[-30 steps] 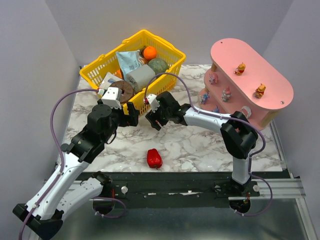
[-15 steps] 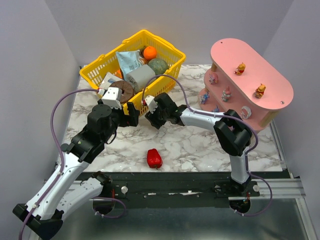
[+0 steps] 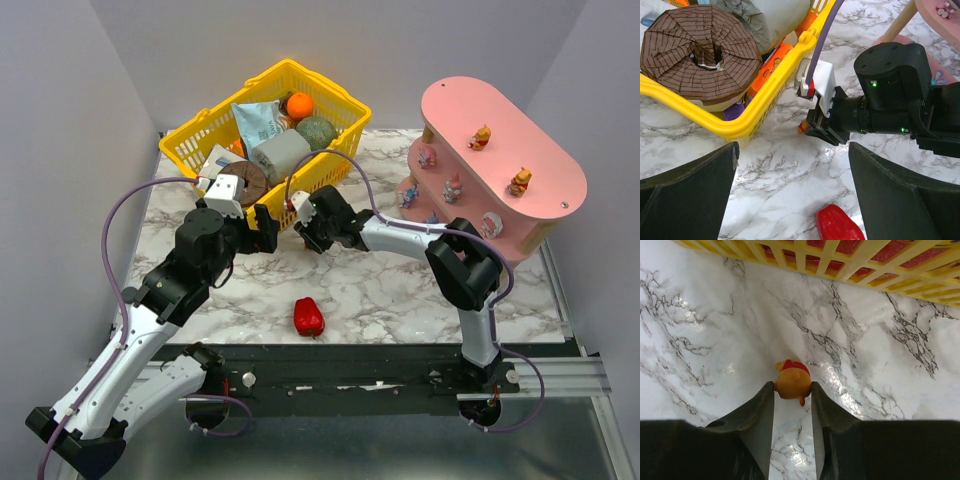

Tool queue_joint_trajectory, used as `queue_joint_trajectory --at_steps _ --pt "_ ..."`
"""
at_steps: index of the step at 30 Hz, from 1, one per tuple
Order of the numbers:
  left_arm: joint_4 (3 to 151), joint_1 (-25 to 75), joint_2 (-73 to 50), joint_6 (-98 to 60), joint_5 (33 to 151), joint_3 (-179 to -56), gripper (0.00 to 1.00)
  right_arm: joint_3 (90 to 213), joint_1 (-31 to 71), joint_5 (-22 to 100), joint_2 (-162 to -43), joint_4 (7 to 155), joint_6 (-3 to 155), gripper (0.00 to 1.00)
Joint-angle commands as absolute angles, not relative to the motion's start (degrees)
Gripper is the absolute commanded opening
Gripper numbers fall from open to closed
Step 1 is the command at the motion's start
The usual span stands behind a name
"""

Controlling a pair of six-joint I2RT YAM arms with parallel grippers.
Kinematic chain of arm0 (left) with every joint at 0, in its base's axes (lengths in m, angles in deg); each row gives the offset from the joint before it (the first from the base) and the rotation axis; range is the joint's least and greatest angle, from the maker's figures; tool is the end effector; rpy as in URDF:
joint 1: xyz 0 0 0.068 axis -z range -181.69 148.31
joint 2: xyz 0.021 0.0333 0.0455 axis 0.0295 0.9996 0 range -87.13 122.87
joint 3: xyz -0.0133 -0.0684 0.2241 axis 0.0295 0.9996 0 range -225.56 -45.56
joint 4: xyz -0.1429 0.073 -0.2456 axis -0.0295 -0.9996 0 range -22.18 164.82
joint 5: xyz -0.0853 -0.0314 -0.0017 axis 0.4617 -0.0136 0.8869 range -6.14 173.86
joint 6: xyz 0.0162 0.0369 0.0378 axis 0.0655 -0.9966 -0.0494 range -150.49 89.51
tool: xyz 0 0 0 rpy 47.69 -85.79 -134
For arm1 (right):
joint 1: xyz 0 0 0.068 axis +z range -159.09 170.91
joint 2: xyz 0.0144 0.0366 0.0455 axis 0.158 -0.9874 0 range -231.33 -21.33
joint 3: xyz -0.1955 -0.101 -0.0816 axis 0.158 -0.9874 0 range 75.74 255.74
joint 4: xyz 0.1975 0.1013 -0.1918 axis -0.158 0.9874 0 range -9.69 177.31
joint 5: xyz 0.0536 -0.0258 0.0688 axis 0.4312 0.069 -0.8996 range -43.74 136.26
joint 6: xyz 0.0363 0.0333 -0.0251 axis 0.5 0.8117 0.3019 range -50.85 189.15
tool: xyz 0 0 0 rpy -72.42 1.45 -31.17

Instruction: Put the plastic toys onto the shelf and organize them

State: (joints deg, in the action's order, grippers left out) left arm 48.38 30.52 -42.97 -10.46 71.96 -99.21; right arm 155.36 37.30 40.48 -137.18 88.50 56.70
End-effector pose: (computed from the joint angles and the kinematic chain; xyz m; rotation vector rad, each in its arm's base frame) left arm 0.1988 -0.1161 0.3426 0.0552 1.8823 -0.4366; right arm 0.3131 0.3340 0.1211 -1.2119 2.0463 0.4064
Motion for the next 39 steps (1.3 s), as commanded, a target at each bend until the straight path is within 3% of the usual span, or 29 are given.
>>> queue_joint_trajectory --at_steps 1,6,10,24,39 --pt "47.6 30.0 -43.2 -10.1 72.4 -100.4 0.99 156.0 37.1 39.5 -137.4 87.3 57.3 0.26" --pt "47.7 30.0 -43.2 -10.0 72.5 -100.4 0.99 157.8 37.0 40.2 -134.5 91.6 58.8 0.12" --pt "47.8 30.0 -43.0 -9.8 72.7 -100.2 0.99 162.3 36.8 41.8 -129.8 100.0 60.9 0.1" --pt "49.9 30.0 -41.9 -9.5 75.9 -99.8 0.99 195.4 27.2 45.9 -120.7 140.5 67.4 0.1" --pt "49.9 30.0 -40.3 -9.8 78.7 -100.6 0.99 211.6 17.6 59.7 -118.2 150.4 68.9 0.11"
